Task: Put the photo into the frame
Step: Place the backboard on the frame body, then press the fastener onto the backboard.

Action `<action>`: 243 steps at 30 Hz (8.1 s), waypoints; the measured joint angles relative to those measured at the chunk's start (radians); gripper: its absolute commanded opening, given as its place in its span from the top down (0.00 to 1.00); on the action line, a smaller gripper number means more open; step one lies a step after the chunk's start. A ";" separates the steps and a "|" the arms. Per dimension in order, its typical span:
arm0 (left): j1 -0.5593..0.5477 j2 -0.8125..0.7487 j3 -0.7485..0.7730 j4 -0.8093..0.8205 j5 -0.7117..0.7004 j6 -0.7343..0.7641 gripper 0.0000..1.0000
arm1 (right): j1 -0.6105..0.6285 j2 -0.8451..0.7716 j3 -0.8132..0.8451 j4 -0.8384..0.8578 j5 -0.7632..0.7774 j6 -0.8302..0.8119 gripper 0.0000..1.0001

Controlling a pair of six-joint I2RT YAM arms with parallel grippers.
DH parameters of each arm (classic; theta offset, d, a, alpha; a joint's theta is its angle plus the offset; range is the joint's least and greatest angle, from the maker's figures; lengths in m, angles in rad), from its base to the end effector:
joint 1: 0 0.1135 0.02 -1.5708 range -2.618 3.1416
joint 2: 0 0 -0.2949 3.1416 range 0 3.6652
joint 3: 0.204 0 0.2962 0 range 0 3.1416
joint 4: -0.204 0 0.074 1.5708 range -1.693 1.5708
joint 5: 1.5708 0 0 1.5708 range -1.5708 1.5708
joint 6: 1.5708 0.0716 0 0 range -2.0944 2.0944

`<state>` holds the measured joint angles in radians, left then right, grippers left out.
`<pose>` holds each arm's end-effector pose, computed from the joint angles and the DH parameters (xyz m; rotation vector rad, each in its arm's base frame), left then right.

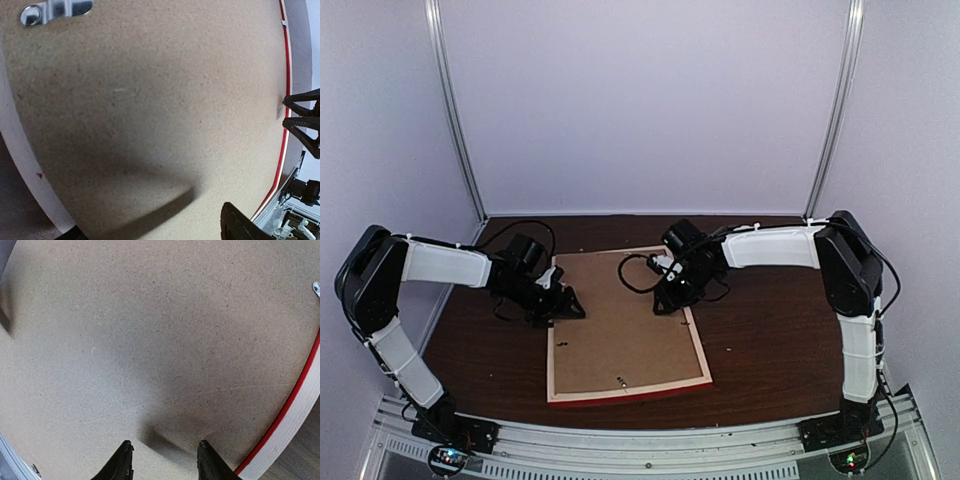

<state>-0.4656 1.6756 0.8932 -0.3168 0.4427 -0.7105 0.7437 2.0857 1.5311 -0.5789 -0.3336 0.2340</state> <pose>0.3096 -0.1899 0.1213 -0.1953 2.8496 -0.9142 0.3546 0.3581 0.1401 -0.8144 2.7069 0.7146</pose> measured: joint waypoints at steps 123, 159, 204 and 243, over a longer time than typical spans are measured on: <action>0.118 0.122 0.143 -0.125 0.031 0.182 0.27 | 0.035 -0.165 -0.209 -0.023 0.055 0.001 0.50; 0.111 0.116 0.143 -0.124 -0.005 0.190 0.26 | -0.095 -0.042 0.124 0.008 0.166 -0.004 0.46; 0.000 0.152 0.229 -0.185 -0.067 0.253 0.18 | -0.216 0.155 0.228 0.037 0.035 -0.100 0.48; 0.000 0.152 0.246 -0.213 -0.153 0.256 0.17 | -0.191 0.073 0.073 0.111 -0.060 -0.043 0.49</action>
<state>-0.4660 1.8278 1.1393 -0.5297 0.2897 -0.4541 0.5526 2.1586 1.6043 -0.4679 -0.3931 0.1913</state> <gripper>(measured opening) 0.833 0.508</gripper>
